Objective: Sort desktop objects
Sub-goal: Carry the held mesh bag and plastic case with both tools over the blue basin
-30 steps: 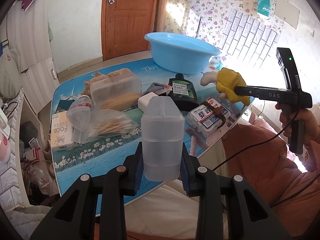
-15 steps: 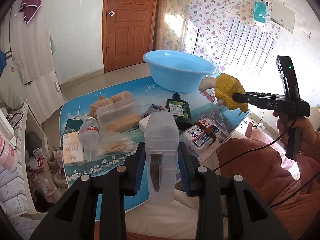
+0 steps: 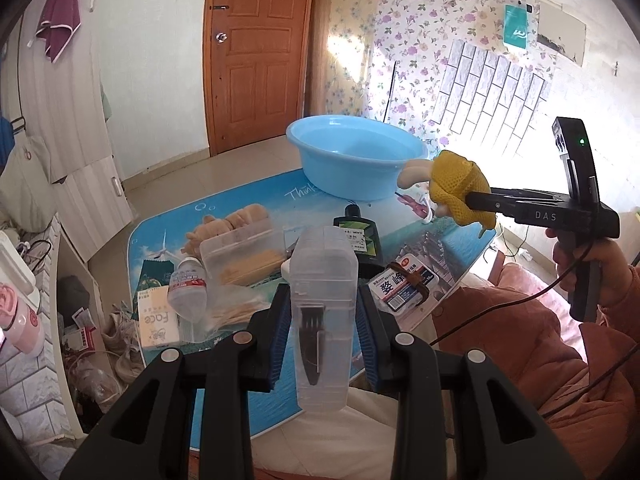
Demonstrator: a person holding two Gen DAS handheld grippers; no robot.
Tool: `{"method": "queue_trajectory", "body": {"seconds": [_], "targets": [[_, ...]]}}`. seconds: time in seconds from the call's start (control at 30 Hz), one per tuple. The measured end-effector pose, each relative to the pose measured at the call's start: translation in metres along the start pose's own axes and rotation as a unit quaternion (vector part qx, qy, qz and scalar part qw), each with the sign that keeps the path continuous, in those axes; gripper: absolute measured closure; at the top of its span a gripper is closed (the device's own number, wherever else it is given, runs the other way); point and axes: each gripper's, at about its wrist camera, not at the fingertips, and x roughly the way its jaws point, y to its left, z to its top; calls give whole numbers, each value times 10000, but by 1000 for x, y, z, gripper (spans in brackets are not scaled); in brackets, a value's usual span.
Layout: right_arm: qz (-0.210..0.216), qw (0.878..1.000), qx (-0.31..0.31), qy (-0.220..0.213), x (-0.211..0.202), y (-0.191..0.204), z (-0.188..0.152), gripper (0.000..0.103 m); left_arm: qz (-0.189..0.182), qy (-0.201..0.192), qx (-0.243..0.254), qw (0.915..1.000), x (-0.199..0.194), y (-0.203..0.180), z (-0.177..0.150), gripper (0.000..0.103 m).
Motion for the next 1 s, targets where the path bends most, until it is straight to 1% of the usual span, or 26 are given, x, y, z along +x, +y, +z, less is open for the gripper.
{"method": "queue_trajectory", "body": {"seconds": [0.2,0.4,0.6,0.8,0.9,1.0], "targets": [[66,9997,-57,-247,-11,1,16,49,-13,-44,19,10000,-5,1,18,72],[63,9994,-37,-350,-9,-6,32,49,-56,-153,34,9999,-5,2,38,72],[9,9988,15,-489,-5,-17,49,49,-110,-350,113,9993,0,-1,70,72],[41,9979,93,-640,3,-31,67,49,-244,-444,195,9985,22,-15,107,72],[75,9976,142,-668,11,-40,75,49,-408,-431,186,9981,43,-25,127,72],[48,9979,171,-620,26,-49,84,49,-431,-420,229,9979,69,-35,146,72]]}}
